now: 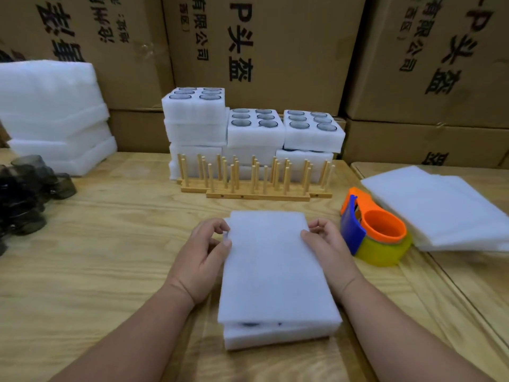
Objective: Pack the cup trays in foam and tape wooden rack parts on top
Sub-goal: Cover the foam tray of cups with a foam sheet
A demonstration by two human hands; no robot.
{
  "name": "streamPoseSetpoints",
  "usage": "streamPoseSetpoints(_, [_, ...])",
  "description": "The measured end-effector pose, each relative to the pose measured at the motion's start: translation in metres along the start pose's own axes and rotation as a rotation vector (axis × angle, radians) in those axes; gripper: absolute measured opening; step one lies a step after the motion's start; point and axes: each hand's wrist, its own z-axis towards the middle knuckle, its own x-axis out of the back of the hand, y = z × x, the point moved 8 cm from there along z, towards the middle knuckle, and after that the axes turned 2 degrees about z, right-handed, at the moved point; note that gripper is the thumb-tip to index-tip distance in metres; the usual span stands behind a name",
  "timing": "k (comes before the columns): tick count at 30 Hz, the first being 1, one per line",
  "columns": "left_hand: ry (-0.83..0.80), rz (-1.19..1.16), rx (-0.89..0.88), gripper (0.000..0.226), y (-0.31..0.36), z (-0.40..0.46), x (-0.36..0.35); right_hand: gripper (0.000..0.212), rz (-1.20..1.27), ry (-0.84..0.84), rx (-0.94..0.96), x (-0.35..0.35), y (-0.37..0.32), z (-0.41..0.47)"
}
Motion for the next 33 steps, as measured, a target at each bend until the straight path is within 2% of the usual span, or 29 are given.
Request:
streamPoseSetpoints(6, [0.0,-0.014,-0.01,0.022,0.002,-0.003,-0.001,0.026,0.005,-0.017,0.007,0.001,-0.001,-0.002])
streamPoseSetpoints(12, [-0.006,-0.033,-0.017,0.022,0.005,-0.004,0.0,0.014,-0.021,-0.009,-0.001,0.002,-0.001,0.0])
streamPoseSetpoints(17, [-0.058,-0.132,0.039,0.027,-0.001,-0.002,-0.003,0.017,0.02,0.024,0.009,0.001,0.001,-0.013])
streamPoseSetpoints(22, [-0.079,-0.159,0.034,0.021,0.003,-0.003,-0.006,0.024,0.016,0.05,-0.004,0.006,0.0,-0.017])
streamPoseSetpoints(30, [-0.058,-0.103,0.037,0.018,0.008,-0.005,-0.002,0.015,-0.068,0.05,-0.043,0.006,-0.005,-0.018])
streamPoseSetpoints(33, [0.026,-0.057,0.109,0.023,0.007,-0.009,0.006,0.011,-0.049,0.076,-0.05,0.007,-0.007,-0.021])
